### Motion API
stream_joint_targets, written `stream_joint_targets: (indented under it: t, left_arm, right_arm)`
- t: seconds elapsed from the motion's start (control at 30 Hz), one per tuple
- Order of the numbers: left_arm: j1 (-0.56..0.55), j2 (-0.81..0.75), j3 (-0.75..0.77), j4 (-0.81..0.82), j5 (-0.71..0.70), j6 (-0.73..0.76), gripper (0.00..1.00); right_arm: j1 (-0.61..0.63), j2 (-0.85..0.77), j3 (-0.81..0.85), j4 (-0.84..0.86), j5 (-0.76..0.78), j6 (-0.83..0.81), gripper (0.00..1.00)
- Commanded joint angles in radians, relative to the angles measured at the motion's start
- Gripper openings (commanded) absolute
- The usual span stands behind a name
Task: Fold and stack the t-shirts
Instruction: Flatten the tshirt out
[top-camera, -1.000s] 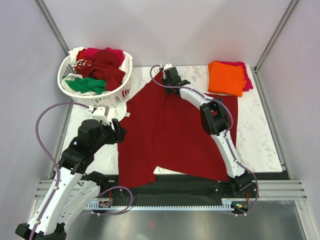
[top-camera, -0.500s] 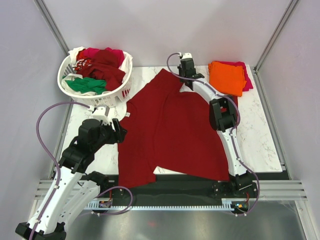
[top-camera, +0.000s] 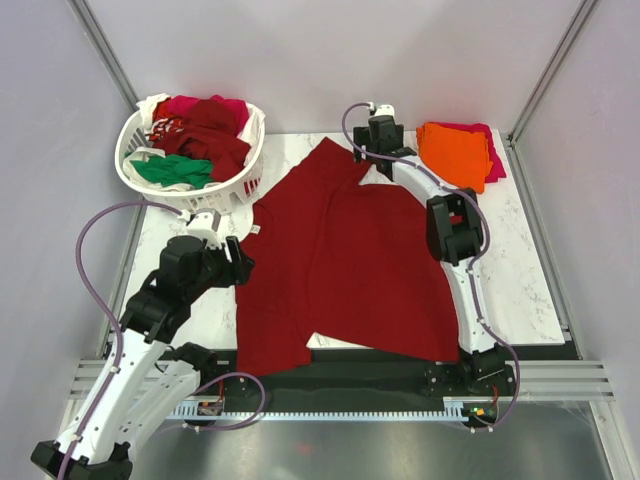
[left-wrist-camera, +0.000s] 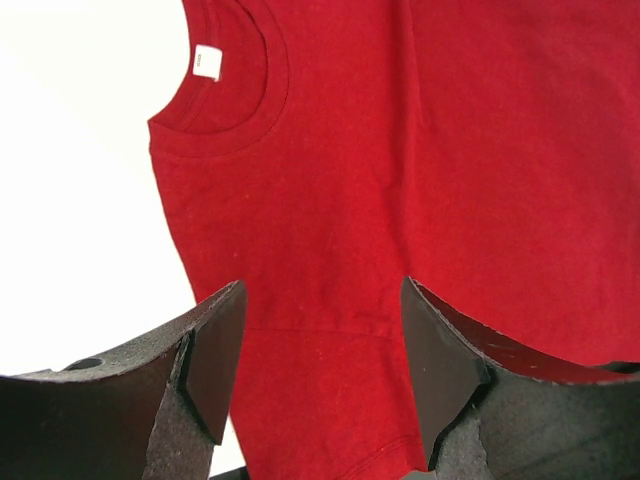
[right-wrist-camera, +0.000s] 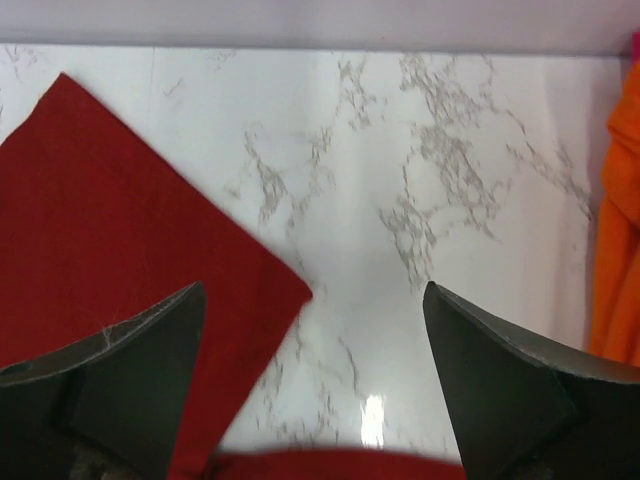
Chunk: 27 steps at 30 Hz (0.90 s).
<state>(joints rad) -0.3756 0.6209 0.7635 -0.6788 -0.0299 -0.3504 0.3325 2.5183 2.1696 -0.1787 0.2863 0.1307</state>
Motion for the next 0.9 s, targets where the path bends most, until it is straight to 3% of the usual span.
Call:
stream_joint_targets:
  t: [0.0,0.13,0.23,0.33,0.5,0.63,0.73,0.8,0.87]
  left_arm:
    - [-0.002,0.046,0.003,0.022,-0.027,-0.015,0.7]
    - [-0.005,0.204,0.057,0.03,-0.005,-0.073,0.68]
    - [-0.023,0.357,0.124,0.074,-0.014,-0.113,0.67]
    - [-0.051,0.514,0.195,0.172,-0.057,-0.098,0.67]
    - [-0.06,0.781,0.339,0.225,-0.022,-0.102,0.67]
    - [-0.069,0.774,0.338,0.225,-0.01,-0.133,0.67]
    - [-0.085,0.626,0.228,0.187,-0.015,-0.18,0.68]
    - [-0.126,0.541,0.171,0.092,-0.03,-0.247,0.7]
    - [-0.167,0.407,0.088,0.026,-0.038,-0.31,0.7]
  right_arm:
    - [-0.003,-0.29,-0.172,0.039,-0.016,0.096,0.98]
    - [-0.001,-0.528,-0.488,0.076,-0.042,0.147,0.98]
    - [-0.006,-0.712,-0.786,0.084,0.017,0.158,0.98]
    - [-0.045,-0.86,-0.983,0.081,0.089,0.252,0.98]
    - [-0.131,-0.914,-1.096,0.039,-0.059,0.388,0.98]
    - [-0.158,-0.882,-1.09,-0.011,-0.116,0.411,0.98]
    - [-0.147,-0.923,-1.117,-0.021,-0.174,0.44,0.98]
    - [-0.104,-0.981,-1.133,-0.033,-0.144,0.434,0.98]
    - [0.023,-1.018,-1.137,-0.077,-0.023,0.402,0.98]
